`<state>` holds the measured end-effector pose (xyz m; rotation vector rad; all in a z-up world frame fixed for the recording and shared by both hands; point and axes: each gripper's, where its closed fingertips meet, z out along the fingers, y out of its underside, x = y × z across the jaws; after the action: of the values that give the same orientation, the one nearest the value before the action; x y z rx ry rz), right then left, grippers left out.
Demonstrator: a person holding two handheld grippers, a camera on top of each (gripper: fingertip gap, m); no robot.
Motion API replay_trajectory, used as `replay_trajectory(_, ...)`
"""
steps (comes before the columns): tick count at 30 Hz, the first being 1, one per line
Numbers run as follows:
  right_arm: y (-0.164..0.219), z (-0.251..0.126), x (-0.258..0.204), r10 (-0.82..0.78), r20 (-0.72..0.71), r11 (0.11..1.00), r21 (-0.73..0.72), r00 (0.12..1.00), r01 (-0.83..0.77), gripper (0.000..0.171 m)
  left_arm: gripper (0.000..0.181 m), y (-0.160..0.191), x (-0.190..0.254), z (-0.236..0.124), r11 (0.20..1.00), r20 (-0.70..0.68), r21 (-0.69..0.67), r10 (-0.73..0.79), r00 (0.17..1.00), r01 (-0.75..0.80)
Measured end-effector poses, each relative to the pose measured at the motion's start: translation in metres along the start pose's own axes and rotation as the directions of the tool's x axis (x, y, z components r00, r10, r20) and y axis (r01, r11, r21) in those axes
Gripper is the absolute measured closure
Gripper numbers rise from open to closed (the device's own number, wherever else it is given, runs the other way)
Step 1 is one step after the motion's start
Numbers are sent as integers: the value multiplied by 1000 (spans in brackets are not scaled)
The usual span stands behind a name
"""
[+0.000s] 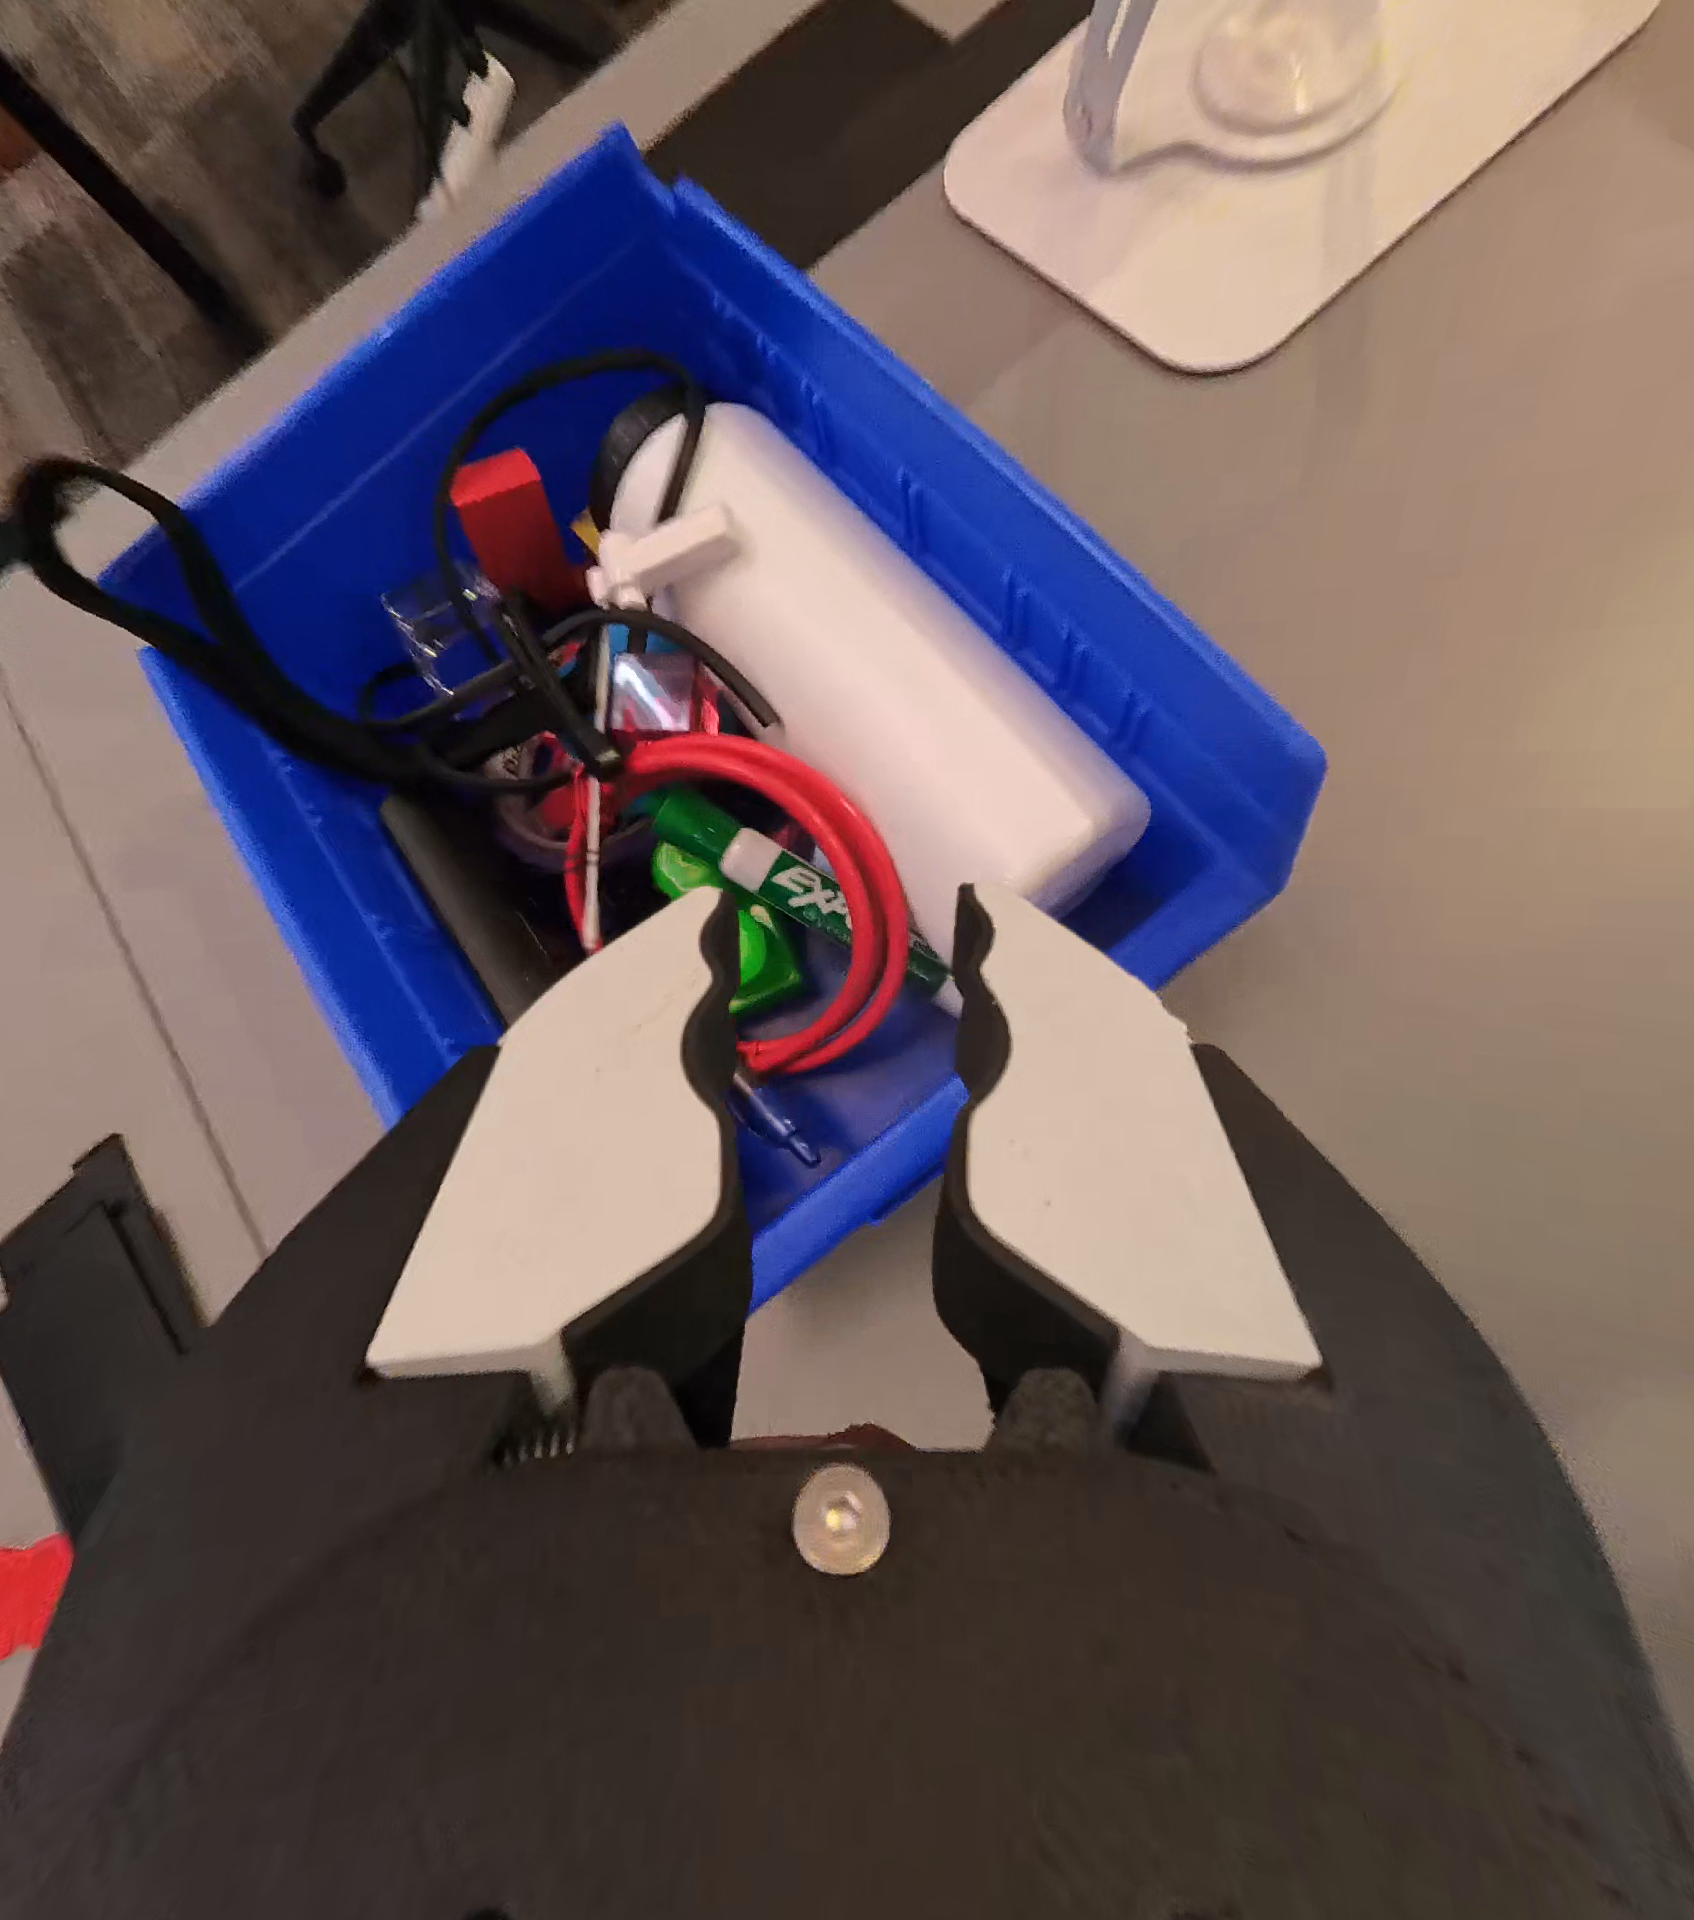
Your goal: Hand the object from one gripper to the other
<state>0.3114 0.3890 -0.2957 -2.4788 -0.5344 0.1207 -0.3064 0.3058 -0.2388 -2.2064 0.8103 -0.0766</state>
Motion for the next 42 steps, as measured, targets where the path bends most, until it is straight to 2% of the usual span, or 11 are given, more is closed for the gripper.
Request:
replay_trajectory(3, -14, -20, -14, -39, -3, 996, 83, 999, 39, 138, 142, 14, 15, 19, 997, -91, -66, -46, 995, 41)
replay_trajectory(7, -29, -43, -36, -92, 11, 981, 171, 996, 88, 139, 141, 38, 19, 40, 983, -95, -177, -72, 993, 54)
replay_trajectory(9, -33, -50, -44, -125, 1, 974, 190, 992, 123, 141, 149, 48, 15, 48, 972, -84, -228, -82, 993, 61)
replay_trajectory(11, -34, -55, -50, -154, -9, 969, 197, 988, 153, 141, 158, 55, 7, 54, 962, -53, -269, -61, 997, 44)
replay_trajectory(14, -35, -57, -58, -166, -5, 963, 215, 986, 163, 142, 162, 58, 15, 61, 947, -118, -320, -28, 993, -12)
replay_trajectory(19, -30, -52, -68, -168, 25, 962, 223, 985, 159, 144, 166, 63, 10, 70, 920, -131, -389, 7, 991, -58)
replay_trajectory(26, -33, -62, -81, -204, 37, 947, 262, 978, 187, 146, 170, 43, 9, 47, 960, -129, -278, 5, 992, -41)
replay_trajectory(35, -43, -80, -97, -234, 37, 922, 325, 972, 210, 148, 171, -2, 3, 2, 998, -241, -65, -33, 970, 18)
replay_trajectory(42, -43, -86, -104, -252, 40, 914, 337, 967, 224, 148, 171, -25, -3, -18, 986, -311, 117, -79, 947, 120)
